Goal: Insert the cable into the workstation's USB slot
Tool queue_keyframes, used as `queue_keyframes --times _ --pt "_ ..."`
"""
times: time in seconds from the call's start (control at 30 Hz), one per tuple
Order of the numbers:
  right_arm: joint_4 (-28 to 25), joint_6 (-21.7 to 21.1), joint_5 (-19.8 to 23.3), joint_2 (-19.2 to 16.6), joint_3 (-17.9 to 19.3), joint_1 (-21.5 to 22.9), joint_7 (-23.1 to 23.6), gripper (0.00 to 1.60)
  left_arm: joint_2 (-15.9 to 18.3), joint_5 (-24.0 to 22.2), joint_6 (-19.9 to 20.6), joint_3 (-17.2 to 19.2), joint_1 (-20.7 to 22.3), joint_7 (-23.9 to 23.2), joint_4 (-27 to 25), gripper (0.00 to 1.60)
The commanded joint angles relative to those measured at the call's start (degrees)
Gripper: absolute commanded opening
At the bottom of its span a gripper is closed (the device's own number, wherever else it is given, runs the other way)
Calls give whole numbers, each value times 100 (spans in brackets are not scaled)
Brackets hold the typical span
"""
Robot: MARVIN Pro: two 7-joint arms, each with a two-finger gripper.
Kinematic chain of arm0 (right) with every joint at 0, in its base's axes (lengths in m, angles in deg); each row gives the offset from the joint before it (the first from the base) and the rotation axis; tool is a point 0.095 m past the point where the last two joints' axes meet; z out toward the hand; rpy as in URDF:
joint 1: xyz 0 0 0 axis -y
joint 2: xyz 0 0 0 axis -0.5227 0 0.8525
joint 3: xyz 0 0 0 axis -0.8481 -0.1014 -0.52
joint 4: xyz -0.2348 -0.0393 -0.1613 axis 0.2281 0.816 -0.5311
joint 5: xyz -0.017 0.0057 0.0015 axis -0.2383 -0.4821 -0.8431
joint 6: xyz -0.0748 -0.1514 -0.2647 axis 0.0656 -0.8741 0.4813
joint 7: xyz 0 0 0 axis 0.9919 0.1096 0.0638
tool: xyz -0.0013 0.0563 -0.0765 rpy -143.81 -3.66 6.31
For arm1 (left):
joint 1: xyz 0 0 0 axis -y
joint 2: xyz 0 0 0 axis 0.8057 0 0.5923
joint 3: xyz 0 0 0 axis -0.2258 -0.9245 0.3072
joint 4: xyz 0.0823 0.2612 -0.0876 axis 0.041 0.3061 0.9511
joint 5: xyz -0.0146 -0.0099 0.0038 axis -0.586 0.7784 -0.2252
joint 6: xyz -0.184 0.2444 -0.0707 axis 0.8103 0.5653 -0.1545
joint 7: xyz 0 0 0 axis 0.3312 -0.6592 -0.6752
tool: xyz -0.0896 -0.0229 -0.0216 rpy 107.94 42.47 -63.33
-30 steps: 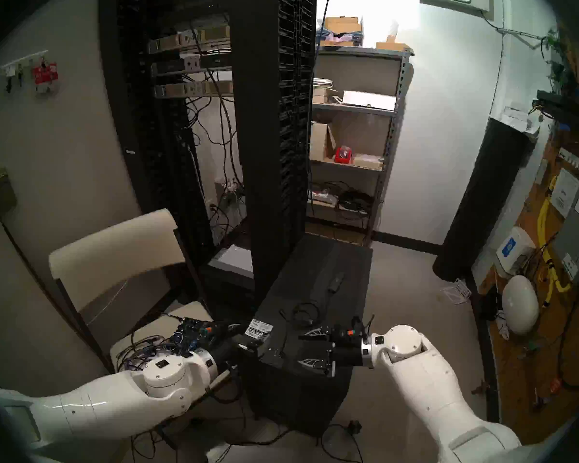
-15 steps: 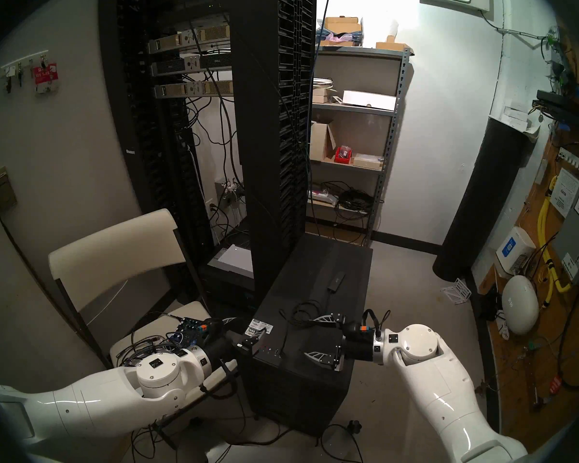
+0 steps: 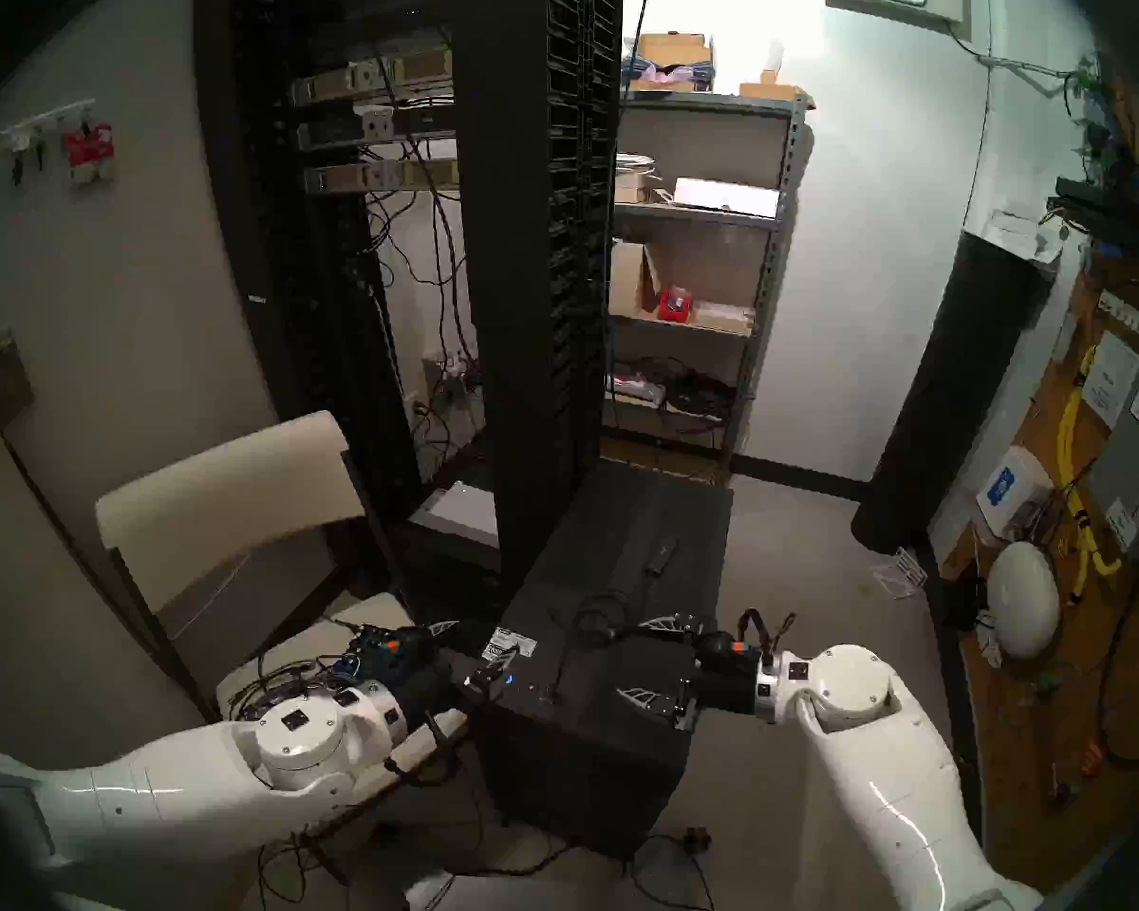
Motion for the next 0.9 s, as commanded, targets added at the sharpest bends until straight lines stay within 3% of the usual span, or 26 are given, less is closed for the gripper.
queue_keyframes --times 0.0,0.87 --pt "-277 27 112 -34 186 -92 -75 157 -17 20 -54 36 45 -13 -180 160" --pt "-352 52 121 28 342 -167 -129 160 -55 -1 -70 57 54 -5 -216 160"
